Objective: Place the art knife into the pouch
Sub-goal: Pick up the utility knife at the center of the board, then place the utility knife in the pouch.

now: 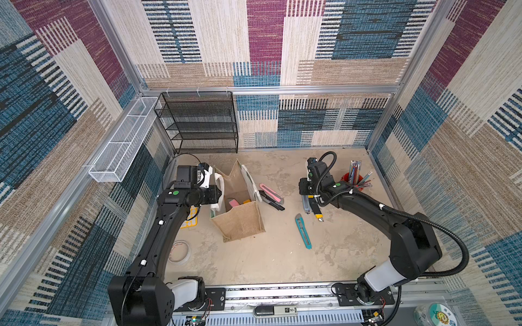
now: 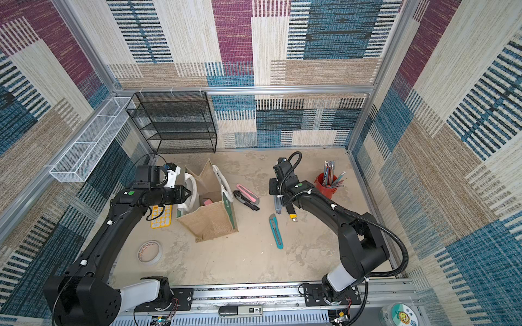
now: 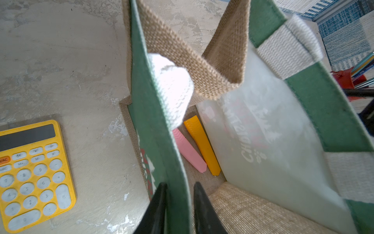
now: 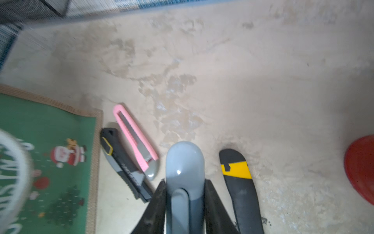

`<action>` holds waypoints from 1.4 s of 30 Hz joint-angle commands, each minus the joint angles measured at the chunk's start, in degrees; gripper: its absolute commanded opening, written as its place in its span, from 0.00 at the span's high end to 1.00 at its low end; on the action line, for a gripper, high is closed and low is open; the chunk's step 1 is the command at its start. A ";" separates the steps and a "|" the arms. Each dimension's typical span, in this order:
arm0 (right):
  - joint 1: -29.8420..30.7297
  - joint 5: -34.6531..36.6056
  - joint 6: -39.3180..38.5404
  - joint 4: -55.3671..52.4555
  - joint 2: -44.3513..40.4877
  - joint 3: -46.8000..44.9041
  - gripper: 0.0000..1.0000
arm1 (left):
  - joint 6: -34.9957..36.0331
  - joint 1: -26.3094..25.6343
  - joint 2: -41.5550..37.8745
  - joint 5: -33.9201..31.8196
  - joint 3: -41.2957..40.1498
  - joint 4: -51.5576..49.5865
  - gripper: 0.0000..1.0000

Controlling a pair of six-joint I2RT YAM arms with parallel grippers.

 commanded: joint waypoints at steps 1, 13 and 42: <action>1.07 -3.64 -1.65 0.07 0.20 5.90 0.76 | 0.57 0.02 0.18 0.30 0.37 -0.46 0.73; 13.61 -7.57 -6.40 -4.37 14.76 36.38 0.77 | 0.48 0.08 -0.36 0.83 0.16 -0.39 0.73; 20.57 -15.06 -8.82 -11.99 32.99 61.68 0.17 | 0.49 0.02 -0.79 0.91 0.15 -0.46 0.73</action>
